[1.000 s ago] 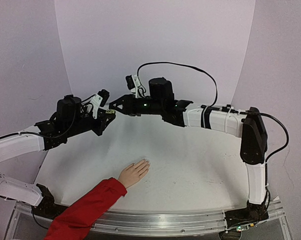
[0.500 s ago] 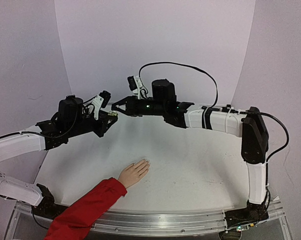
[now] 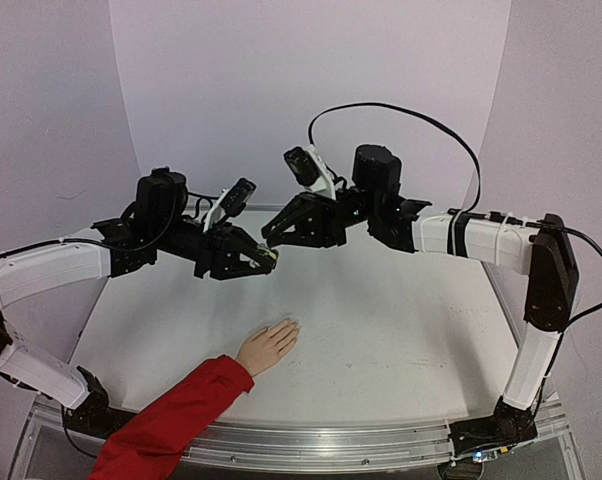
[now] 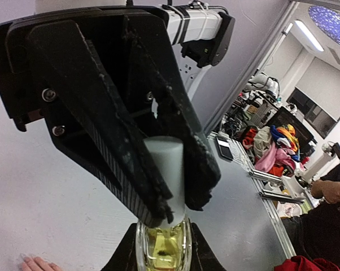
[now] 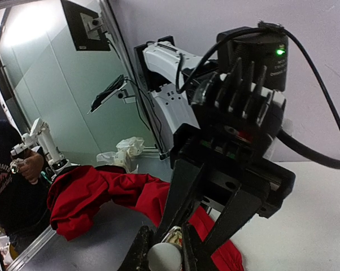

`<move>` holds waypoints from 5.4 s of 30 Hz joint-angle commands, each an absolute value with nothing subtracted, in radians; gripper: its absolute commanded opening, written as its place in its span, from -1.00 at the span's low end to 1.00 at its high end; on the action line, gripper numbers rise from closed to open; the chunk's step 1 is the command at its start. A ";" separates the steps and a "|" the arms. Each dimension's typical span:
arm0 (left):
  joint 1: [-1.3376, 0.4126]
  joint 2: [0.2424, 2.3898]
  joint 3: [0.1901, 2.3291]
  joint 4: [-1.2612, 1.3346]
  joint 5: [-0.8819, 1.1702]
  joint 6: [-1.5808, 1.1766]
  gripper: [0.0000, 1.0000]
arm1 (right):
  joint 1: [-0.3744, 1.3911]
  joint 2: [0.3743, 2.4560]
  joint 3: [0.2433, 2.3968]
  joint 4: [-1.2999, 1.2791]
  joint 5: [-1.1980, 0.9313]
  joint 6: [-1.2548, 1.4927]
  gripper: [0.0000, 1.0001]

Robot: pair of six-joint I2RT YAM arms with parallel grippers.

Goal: Paint the nails

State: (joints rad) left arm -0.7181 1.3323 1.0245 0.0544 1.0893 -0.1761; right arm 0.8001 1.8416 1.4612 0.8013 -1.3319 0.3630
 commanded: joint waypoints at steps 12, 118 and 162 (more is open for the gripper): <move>-0.726 1.147 0.914 0.123 0.520 0.081 -1.00 | 0.796 1.760 1.474 0.745 -0.939 0.373 0.27; -0.673 1.108 0.794 0.181 0.076 0.072 -1.00 | 0.919 2.111 1.861 0.564 -0.560 0.549 -1.00; -0.675 1.014 0.723 0.291 0.119 0.091 -1.00 | 0.849 1.869 1.615 0.609 -0.545 0.517 0.78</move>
State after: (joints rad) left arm -0.6743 1.0084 0.7288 0.1669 0.2054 0.0818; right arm 0.8089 1.8889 1.5455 0.5655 -0.7082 0.4519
